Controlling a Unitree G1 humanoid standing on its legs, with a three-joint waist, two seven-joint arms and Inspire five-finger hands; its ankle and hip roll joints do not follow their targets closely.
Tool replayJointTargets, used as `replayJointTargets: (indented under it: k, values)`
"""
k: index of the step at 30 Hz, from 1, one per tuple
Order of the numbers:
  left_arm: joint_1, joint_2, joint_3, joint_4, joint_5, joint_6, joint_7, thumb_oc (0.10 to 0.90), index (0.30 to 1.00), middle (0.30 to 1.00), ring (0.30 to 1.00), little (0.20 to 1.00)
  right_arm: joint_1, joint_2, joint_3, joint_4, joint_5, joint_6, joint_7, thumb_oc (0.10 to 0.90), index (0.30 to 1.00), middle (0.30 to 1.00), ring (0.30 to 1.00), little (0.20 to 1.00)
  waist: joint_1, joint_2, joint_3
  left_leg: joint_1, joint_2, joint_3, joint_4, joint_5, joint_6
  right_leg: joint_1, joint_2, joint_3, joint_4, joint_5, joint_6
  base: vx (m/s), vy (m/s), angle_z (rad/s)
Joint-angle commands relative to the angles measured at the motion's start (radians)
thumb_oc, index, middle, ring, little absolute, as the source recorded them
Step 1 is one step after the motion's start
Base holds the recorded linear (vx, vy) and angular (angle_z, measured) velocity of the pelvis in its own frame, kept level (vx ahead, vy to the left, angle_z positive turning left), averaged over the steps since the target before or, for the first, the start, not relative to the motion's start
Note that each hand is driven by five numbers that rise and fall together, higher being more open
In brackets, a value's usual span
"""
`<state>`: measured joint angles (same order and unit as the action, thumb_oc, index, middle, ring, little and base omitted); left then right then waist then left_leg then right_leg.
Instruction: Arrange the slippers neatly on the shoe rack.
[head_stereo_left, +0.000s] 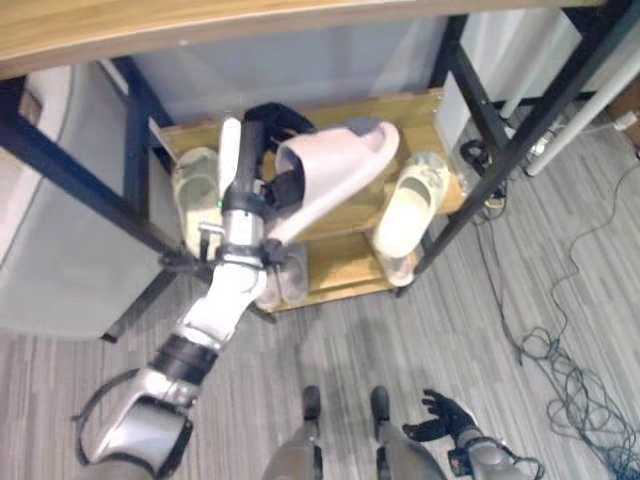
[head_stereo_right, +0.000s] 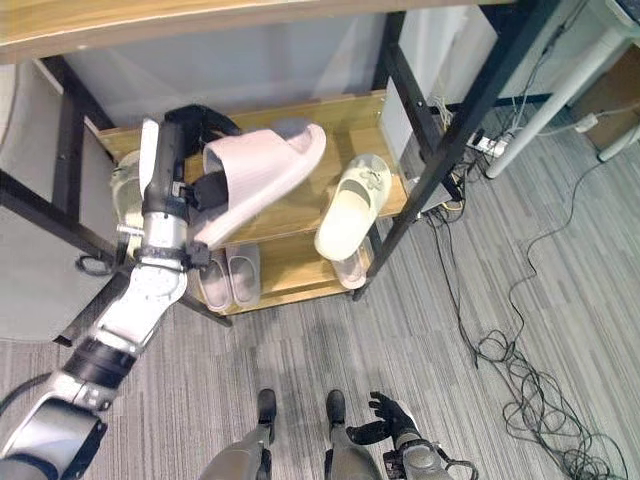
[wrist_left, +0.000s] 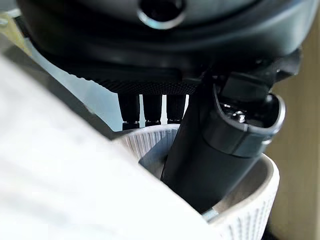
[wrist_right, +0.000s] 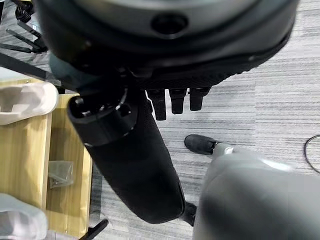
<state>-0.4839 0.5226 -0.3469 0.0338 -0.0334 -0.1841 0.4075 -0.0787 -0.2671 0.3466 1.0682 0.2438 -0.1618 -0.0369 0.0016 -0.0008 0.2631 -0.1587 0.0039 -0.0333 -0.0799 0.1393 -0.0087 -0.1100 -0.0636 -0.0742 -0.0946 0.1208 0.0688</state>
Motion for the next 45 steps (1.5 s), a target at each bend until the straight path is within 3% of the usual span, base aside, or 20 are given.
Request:
replayJointTargets:
  k: [1,7,13,25,35,39,42,45]
  values:
    - [-0.079,-0.057,0.051,-0.074,-0.035,-0.148,-0.047,0.4,0.3,0.3,0.3,0.3,0.059,-0.031,-0.033,-0.003,0.012,-0.012,-0.02,0.8,0.9,0.9,0.9,0.9,0.038,0.047,-0.125,-0.021,0.019,-0.055,-0.004,-0.027,-0.103,0.052,0.006,-0.068,0.009,-0.15,0.05,0.01,-0.046,0.32]
    - [0.099,-0.069,0.035,-0.213,-0.113,-0.155,-0.155,0.4,0.3,0.3,0.3,0.3,0.068,-0.014,-0.043,0.012,0.009,-0.003,-0.027,0.8,0.9,0.9,0.9,0.9,0.079,0.057,-0.149,-0.001,0.023,-0.09,0.003,-0.015,-0.112,0.108,0.011,-0.117,0.009,-0.171,0.041,0.01,-0.039,0.22]
    - [0.197,-0.099,-0.027,-0.22,-0.191,-0.127,-0.238,0.4,0.3,0.3,0.3,0.3,0.083,-0.009,-0.057,0.023,0.017,-0.001,-0.035,0.8,0.9,0.9,0.9,0.9,0.101,0.065,-0.155,0.009,0.027,-0.129,0.016,-0.002,-0.124,0.154,0.017,-0.162,0.01,-0.193,0.027,0.01,-0.03,0.23]
    - [0.303,-0.13,-0.125,-0.108,-0.22,-0.065,-0.312,0.4,0.3,0.3,0.3,0.3,0.109,-0.012,-0.061,0.013,0.023,-0.006,-0.047,0.8,0.9,0.9,0.9,0.9,0.096,0.069,-0.148,0.019,0.026,-0.176,0.047,0.002,-0.131,0.208,0.034,-0.202,0.012,-0.217,0.003,0.01,-0.027,0.17]
    - [0.31,-0.143,-0.159,-0.045,-0.219,-0.035,-0.34,0.4,0.3,0.3,0.3,0.3,0.125,-0.029,-0.081,-0.022,0.032,-0.007,-0.043,0.8,0.9,0.9,0.9,0.9,0.055,0.084,-0.104,-0.028,0.031,-0.179,0.164,-0.011,-0.154,0.225,0.047,-0.198,0.056,-0.255,-0.029,0.0,-0.04,0.09]
    - [0.32,-0.145,-0.159,-0.038,-0.238,-0.027,-0.344,0.4,0.3,0.3,0.3,0.3,0.107,-0.033,-0.075,-0.026,0.034,-0.003,-0.049,0.8,0.9,0.9,0.9,0.9,0.036,0.08,-0.076,-0.069,0.026,-0.165,0.306,-0.022,-0.16,0.243,0.062,-0.159,0.061,-0.261,-0.047,0.02,-0.046,0.0]
    - [0.32,-0.149,-0.163,-0.027,-0.241,-0.028,-0.344,0.4,0.3,0.3,0.3,0.3,0.102,-0.034,-0.075,-0.025,0.038,0.0,-0.052,0.8,0.9,0.9,0.9,0.9,0.031,0.074,-0.068,-0.093,0.035,-0.13,0.342,-0.026,-0.149,0.254,0.058,-0.154,0.051,-0.26,-0.046,0.07,-0.006,-0.05]
    - [0.323,-0.147,-0.159,-0.029,-0.232,-0.028,-0.333,0.4,0.3,0.3,0.3,0.3,0.099,-0.033,-0.065,-0.035,0.035,0.003,-0.053,0.8,0.9,0.9,0.9,0.9,0.031,0.055,-0.068,-0.124,0.017,-0.061,0.285,-0.063,-0.11,0.247,0.047,-0.129,0.055,-0.263,-0.031,0.15,0.043,-0.07]
